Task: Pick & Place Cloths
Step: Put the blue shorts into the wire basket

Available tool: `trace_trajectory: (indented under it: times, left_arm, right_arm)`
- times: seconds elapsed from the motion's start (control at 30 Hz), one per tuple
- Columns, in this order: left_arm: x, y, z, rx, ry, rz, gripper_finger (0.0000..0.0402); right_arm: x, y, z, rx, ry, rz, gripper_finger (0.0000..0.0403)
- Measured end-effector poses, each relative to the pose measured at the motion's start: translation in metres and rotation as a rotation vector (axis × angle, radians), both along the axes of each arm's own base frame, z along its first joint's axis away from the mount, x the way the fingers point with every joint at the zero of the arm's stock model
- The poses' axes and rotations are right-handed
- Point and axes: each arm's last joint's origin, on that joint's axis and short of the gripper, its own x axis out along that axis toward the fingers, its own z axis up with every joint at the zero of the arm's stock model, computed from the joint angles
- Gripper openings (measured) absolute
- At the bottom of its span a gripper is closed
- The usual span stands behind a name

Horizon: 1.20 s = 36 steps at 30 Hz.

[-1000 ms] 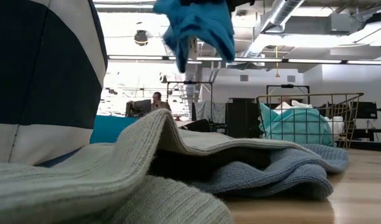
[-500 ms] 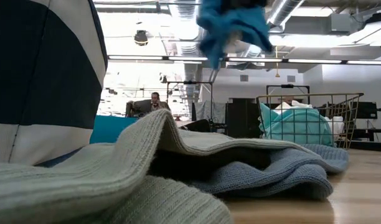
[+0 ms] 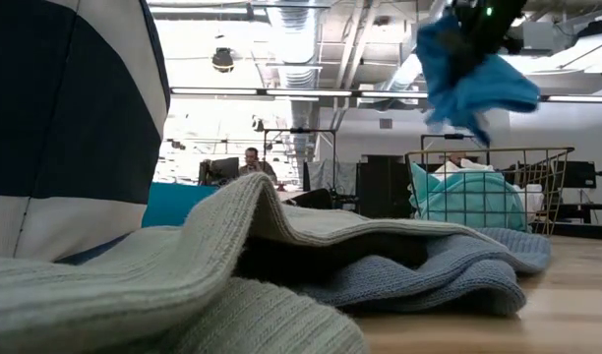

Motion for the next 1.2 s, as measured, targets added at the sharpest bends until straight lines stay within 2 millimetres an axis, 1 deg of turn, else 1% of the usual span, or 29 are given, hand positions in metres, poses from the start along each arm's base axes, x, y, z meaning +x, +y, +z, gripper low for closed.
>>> trace_trajectory:
  times: [0.1, 0.17, 0.23, 0.33, 0.47, 0.6, 0.67, 0.8, 0.9, 1.0, 1.1, 1.2]
  left_arm:
    - [0.0, 0.0, 0.0, -0.004, 0.0, 0.0, 0.0136]
    - [0.0, 0.0, 0.0, -0.006, 0.0, -0.002, 0.0134]
    - [0.0, -0.001, 0.0, -0.006, 0.0, -0.003, 0.0132]
    - [0.0, -0.002, -0.001, -0.026, -0.001, -0.009, 0.0132]
    - [0.0, -0.003, -0.001, -0.033, 0.0, -0.01, 0.0131]
    - [0.0, -0.003, -0.001, -0.034, 0.0, -0.01, 0.0133]
    - [0.0, -0.002, -0.001, -0.034, 0.0, -0.007, 0.0134]
    - [0.0, -0.001, -0.001, -0.024, 0.003, -0.005, 0.0134]
    - [0.0, 0.0, -0.002, -0.022, 0.011, -0.001, 0.0134]
    - [0.0, 0.0, -0.003, -0.021, 0.02, 0.0, 0.0134]
    - [0.0, 0.0, -0.003, -0.02, 0.022, 0.0, 0.0134]
    - [0.0, 0.0, -0.004, -0.018, 0.027, 0.0, 0.0134]
  right_arm:
    - [0.0, -0.015, -0.01, 0.033, 0.049, -0.063, 0.0002]
    - [0.002, -0.023, -0.022, 0.064, 0.066, -0.073, 0.0002]
    - [0.001, -0.029, -0.04, 0.103, 0.097, -0.092, 0.0001]
    - [-0.003, -0.036, -0.076, 0.183, 0.108, -0.097, 0.0001]
    - [-0.005, -0.038, -0.119, 0.298, 0.009, -0.032, 0.0001]
    - [-0.006, -0.038, -0.152, 0.361, -0.025, -0.025, 0.0001]
    - [-0.006, -0.037, -0.166, 0.382, -0.02, -0.022, 0.0005]
    - [-0.004, -0.04, -0.186, 0.429, 0.022, -0.025, 0.0013]
    - [-0.002, -0.041, -0.194, 0.449, 0.053, -0.026, 0.0023]
    - [0.0, -0.043, -0.192, 0.448, 0.053, -0.021, 0.0044]
    - [0.0, -0.043, -0.182, 0.438, 0.059, 0.003, 0.0075]
    - [0.0, -0.042, -0.165, 0.424, 0.075, 0.036, 0.012]
